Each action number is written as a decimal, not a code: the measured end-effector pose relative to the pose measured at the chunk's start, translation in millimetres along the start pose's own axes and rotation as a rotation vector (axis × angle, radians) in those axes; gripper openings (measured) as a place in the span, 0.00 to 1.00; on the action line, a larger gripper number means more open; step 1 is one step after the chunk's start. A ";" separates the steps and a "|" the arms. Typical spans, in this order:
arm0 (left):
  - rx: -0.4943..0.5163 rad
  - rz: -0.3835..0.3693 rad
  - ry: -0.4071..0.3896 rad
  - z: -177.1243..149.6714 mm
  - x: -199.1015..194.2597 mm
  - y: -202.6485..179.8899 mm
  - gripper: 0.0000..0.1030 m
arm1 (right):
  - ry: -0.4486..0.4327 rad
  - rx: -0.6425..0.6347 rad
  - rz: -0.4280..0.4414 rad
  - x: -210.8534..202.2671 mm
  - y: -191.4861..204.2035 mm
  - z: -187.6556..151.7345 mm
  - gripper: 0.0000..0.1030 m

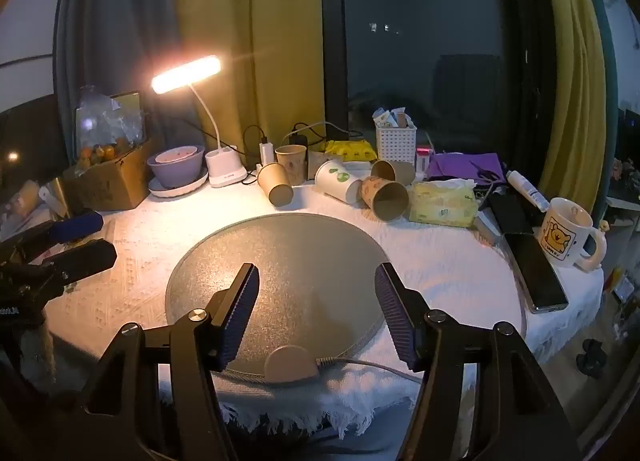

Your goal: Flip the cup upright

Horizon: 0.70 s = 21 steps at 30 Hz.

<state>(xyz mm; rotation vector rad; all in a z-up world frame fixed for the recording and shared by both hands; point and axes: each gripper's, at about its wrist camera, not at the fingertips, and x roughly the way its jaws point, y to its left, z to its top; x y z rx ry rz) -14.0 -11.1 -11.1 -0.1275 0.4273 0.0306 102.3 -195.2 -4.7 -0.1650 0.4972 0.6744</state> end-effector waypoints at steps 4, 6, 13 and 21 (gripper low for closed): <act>-0.013 -0.009 0.024 8.1 4.4 6.9 0.85 | -0.007 -0.005 0.000 -2.4 4.3 0.3 0.62; -0.021 -0.012 0.025 5.2 4.9 9.3 0.85 | -0.011 -0.005 0.006 -6.6 5.5 -1.4 0.62; -0.040 -0.006 0.031 4.7 2.8 11.1 0.85 | 0.008 -0.029 0.005 -4.9 12.5 4.0 0.62; -0.054 -0.012 0.038 8.8 1.4 11.3 0.85 | 0.017 -0.039 0.010 -3.5 16.6 4.1 0.62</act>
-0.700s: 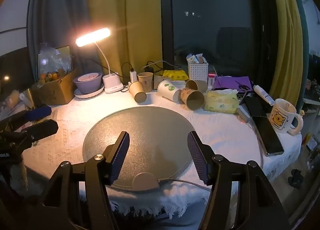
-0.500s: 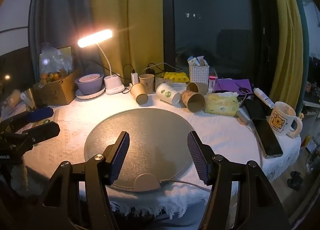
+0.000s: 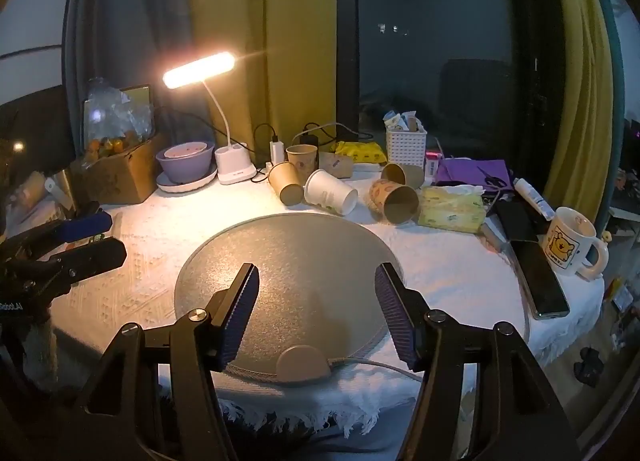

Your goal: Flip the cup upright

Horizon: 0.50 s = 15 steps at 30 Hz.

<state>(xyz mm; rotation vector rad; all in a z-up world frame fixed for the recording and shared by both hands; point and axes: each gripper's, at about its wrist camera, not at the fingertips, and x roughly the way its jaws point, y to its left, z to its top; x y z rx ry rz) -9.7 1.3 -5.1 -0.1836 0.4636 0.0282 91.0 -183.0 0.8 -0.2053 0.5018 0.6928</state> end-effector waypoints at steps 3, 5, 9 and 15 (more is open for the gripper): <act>-0.001 0.001 0.000 -0.5 -0.2 -0.7 0.85 | 0.000 0.000 0.000 -0.2 0.4 0.0 0.62; -0.001 -0.001 0.000 -0.1 -0.2 -0.5 0.85 | 0.000 0.000 -0.001 -0.3 0.8 0.1 0.62; 0.000 -0.001 0.001 0.5 -0.3 -1.2 0.85 | -0.001 0.000 -0.001 -0.3 0.4 -0.9 0.62; -0.002 -0.003 0.002 0.4 -0.3 -0.5 0.85 | 0.000 -0.002 0.000 -0.2 0.6 -0.9 0.62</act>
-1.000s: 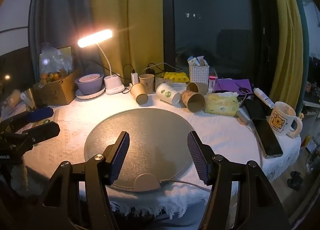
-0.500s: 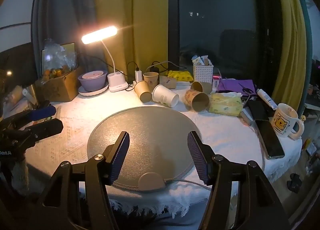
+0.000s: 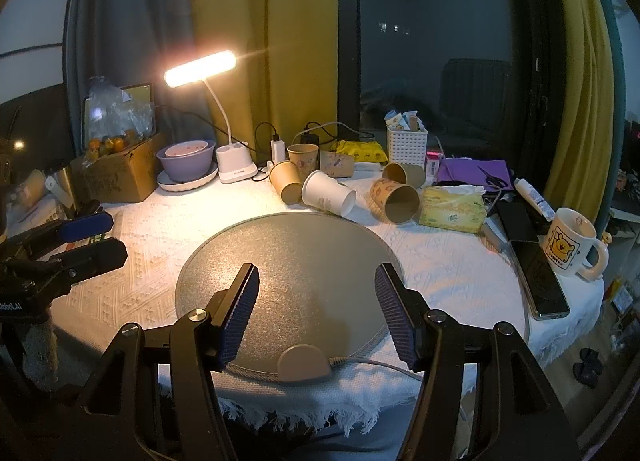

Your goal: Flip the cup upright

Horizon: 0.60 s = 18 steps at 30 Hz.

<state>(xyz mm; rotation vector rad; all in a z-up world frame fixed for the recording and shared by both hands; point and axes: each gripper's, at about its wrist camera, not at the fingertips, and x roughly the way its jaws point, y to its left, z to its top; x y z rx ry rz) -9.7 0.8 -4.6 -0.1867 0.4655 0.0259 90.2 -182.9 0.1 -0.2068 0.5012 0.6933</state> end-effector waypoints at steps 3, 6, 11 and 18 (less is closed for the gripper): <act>0.000 -0.002 0.002 0.0 -0.1 -0.8 0.85 | 0.000 0.000 -0.001 -0.2 0.1 0.3 0.62; -0.001 -0.003 0.001 -2.0 -1.7 -2.4 0.85 | 0.000 0.000 0.000 -0.1 0.0 0.1 0.62; -0.002 -0.002 0.000 -2.8 -2.1 -2.7 0.85 | 0.001 -0.001 0.000 0.0 0.1 0.2 0.62; -0.004 -0.005 0.000 -0.8 -2.5 -1.9 0.85 | 0.000 -0.001 0.001 -0.1 0.2 0.7 0.62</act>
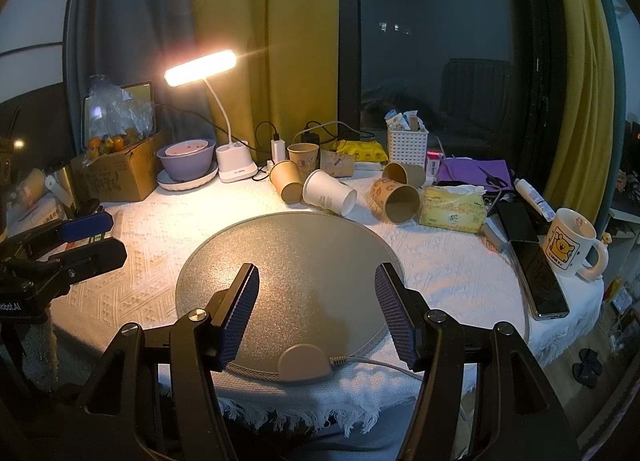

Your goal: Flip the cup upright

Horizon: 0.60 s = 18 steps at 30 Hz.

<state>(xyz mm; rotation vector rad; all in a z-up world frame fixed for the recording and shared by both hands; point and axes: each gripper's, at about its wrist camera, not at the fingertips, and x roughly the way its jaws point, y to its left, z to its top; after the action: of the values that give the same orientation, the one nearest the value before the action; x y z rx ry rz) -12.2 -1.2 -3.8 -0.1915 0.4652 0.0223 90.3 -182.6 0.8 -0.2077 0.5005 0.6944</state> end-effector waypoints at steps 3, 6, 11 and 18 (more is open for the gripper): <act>0.000 -0.002 0.000 0.7 -0.3 0.6 0.85 | 0.001 -0.002 0.000 0.5 1.0 -0.5 0.62; -0.001 -0.002 0.000 0.6 -0.6 0.3 0.85 | 0.001 -0.001 -0.001 0.3 1.2 -0.3 0.62; -0.002 -0.003 0.001 1.7 -0.8 -0.7 0.85 | 0.001 -0.002 -0.001 0.3 1.2 -0.1 0.62; -0.002 -0.003 0.000 2.3 -0.5 0.9 0.85 | 0.002 -0.002 -0.001 0.1 1.7 0.0 0.62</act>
<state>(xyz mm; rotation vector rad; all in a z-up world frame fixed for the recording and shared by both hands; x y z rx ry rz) -11.6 0.1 -1.7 -0.1938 0.4653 0.0200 89.2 -181.3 0.7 -0.2103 0.5021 0.6934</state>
